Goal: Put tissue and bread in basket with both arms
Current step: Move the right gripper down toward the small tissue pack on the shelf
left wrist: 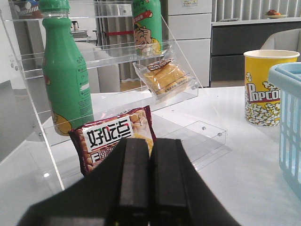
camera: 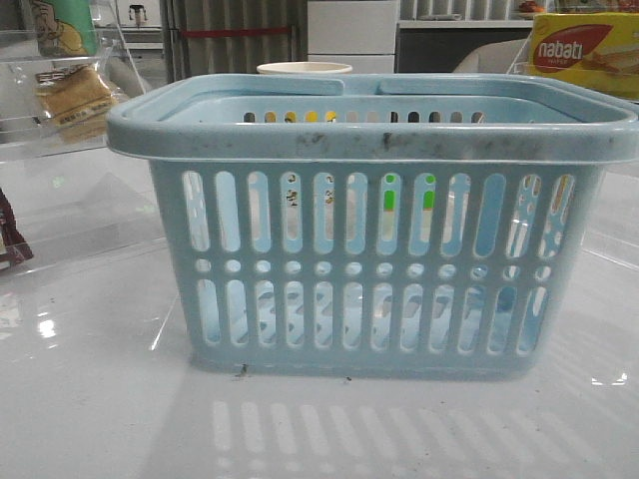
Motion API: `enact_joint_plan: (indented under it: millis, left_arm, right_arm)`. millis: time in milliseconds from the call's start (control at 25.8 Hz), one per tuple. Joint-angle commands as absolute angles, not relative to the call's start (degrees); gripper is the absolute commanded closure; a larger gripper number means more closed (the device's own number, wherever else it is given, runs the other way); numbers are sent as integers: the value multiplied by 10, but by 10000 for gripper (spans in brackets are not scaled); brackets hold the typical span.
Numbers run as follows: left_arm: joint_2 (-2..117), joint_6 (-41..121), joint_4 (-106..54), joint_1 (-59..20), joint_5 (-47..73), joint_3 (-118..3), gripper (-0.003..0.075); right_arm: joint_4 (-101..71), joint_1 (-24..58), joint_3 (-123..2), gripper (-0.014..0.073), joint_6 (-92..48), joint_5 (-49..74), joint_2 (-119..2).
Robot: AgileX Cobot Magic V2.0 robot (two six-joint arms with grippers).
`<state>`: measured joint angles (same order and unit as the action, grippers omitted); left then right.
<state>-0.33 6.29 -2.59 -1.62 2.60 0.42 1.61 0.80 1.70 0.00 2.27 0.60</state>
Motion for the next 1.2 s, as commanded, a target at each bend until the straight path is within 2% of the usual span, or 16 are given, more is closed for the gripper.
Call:
enact_joint_plan:
  millis: [0,853,1164]
  left_arm:
    - [-13,62,-29,-17,-24,4,629]
    - [-13,62,-29,-17,-24,4,629]
    - [-13,62,-29,-17,-110,-6,629]
  right_arm:
    - [20,7,17,537,0,-29,16]
    - [20,7,17,537,0,-29,16]
    - [16,9,7,537,0,-36,16]
